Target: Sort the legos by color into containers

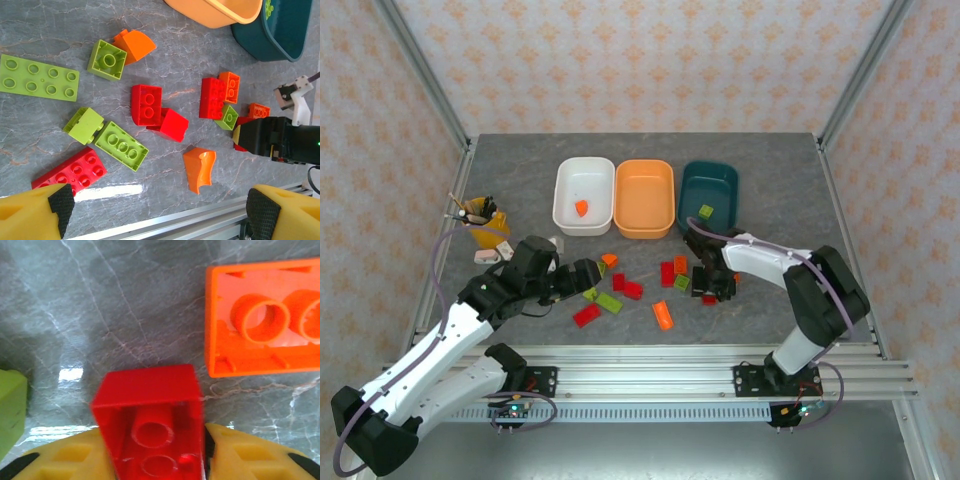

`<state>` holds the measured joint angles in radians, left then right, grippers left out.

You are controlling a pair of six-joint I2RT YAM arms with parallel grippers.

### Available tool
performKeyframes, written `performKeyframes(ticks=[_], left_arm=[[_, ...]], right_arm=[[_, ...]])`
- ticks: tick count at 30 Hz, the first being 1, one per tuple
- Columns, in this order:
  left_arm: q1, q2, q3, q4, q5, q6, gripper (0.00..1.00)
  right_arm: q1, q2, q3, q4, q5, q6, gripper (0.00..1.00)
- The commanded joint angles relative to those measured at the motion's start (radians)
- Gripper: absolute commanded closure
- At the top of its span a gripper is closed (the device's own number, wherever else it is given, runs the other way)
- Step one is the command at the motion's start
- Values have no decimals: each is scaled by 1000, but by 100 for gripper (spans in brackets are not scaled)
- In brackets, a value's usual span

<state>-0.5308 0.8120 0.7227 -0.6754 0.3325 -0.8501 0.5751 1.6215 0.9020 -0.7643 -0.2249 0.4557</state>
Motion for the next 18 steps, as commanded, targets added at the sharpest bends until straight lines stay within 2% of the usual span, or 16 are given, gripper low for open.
performKeyframes(ticks=[1,5,10,13,18], left_arm=[[-11,-14,-6,25,2,-23,8],[-11,-13,16,17,-24,-40,8],[6,47,139,-15,-113,-61,4],[81,152,233,-13,-65,-52,4],[200,348,417,-20,-33,11,4]], right_arm=[[-4,17,21,1,36,-13,61],[15,-43,60,-40,87,-16,72],[72,-87,275,-148,116,-22,73],[88,6,463,-175,106,-28,73],[89,261,805,-216,101,-45,73]])
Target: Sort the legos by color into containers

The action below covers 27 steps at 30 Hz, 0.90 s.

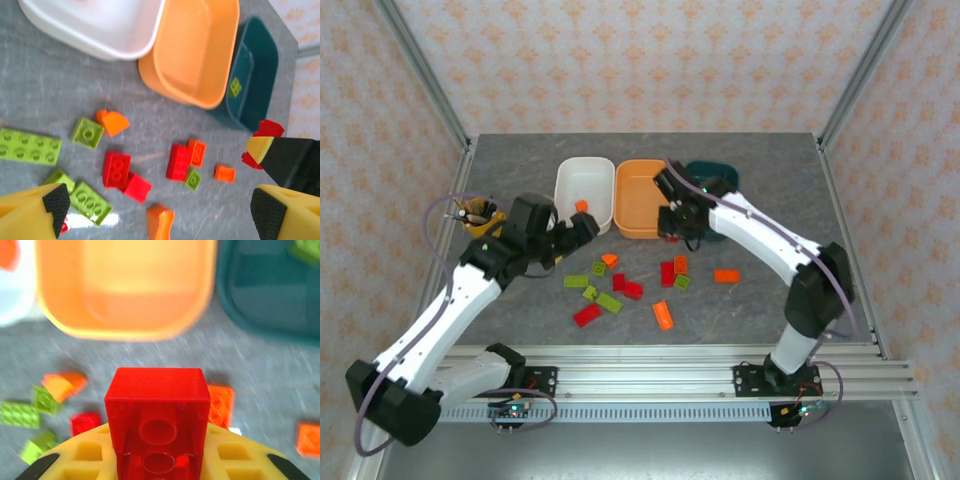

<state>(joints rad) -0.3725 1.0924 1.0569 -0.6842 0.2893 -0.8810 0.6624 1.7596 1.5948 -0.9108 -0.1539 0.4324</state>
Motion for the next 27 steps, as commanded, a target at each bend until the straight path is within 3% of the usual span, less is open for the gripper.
performKeyframes(ticks=[1,5,11,15,19,23,27], left_arm=[[64,114,130,-18,23,56,4],[115,267,271,-51,23,103,4],[153,378,339,-35,27,123,5],[154,396,329,-41,31,128,6],[154,375,293,-70,19,160,7],[138,357,263,-130,5,250,10],[83,369,249,-189,-25,339,15]], right_arm=[[0,180,183,-77,37,-25,73],[-28,416,437,-124,30,-13,73],[-57,680,741,-176,33,-18,71],[-73,769,833,-196,10,-17,66],[-73,779,863,-215,-11,-22,55],[-60,695,850,-205,-7,-28,45],[-44,536,753,-172,16,-27,46]])
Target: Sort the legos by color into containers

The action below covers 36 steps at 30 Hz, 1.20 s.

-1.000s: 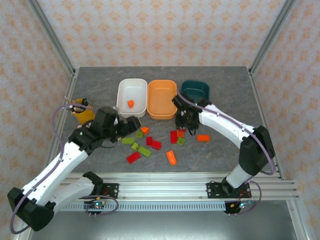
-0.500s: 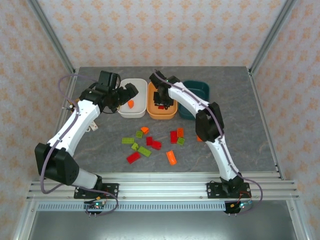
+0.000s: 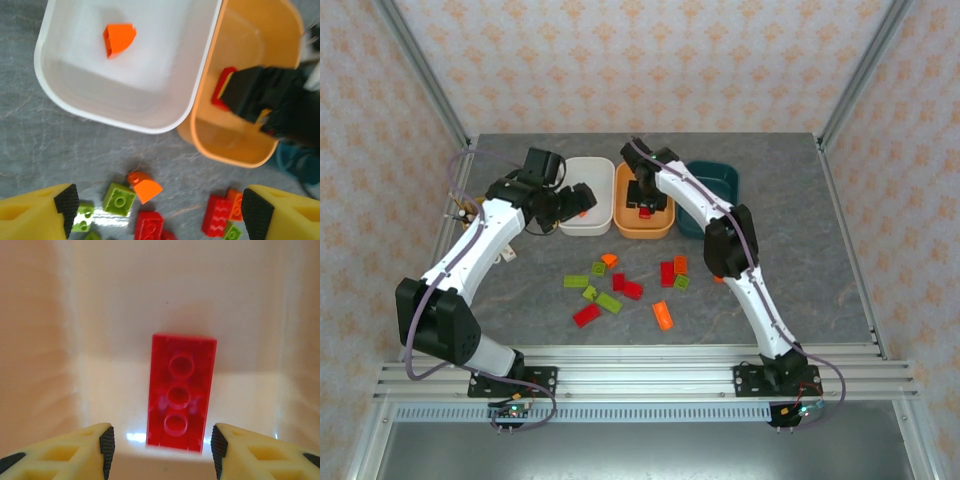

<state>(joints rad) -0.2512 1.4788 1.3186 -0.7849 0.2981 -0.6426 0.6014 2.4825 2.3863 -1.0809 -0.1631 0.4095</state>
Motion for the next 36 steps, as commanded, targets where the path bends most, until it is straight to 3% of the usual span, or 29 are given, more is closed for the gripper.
performKeyframes(ticks=[1,10,16,23,36], left_arm=[[-62,-7,-13,-95,-43,135,16],[-225,167,8,-96,-102,401,27],[-239,287,10,-94,-122,503,27],[-239,385,49,-74,-108,533,27],[-240,489,56,-49,-86,539,41]], right_arm=[[24,-254,-115,33,31,-4,46],[60,-930,-1017,414,-33,65,47],[66,-1270,-1409,539,-171,174,40],[66,-1497,-1583,543,-180,287,29],[66,-1498,-1570,504,-157,301,28]])
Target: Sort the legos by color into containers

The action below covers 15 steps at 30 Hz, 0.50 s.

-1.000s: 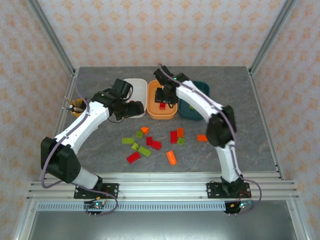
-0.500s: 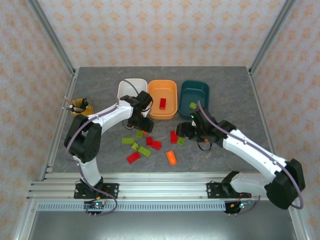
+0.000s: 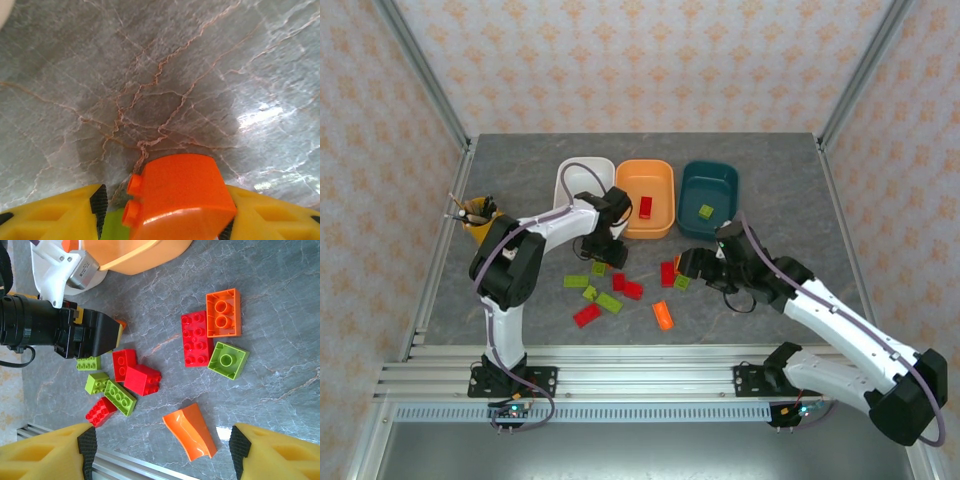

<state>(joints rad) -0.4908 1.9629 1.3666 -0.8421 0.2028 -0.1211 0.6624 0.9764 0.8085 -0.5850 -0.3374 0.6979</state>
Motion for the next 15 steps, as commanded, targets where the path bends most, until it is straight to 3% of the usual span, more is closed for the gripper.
performKeyframes(ticks=[1,9,15], left_arm=[[0,5,4,16,12,14,43],[1,1,2,40,12,-2,63],[1,-120,-4,9,-15,-39,66]], right_arm=[[5,11,7,10,20,15,28],[5,25,14,25,19,14,31],[5,24,54,0,45,-10,32]])
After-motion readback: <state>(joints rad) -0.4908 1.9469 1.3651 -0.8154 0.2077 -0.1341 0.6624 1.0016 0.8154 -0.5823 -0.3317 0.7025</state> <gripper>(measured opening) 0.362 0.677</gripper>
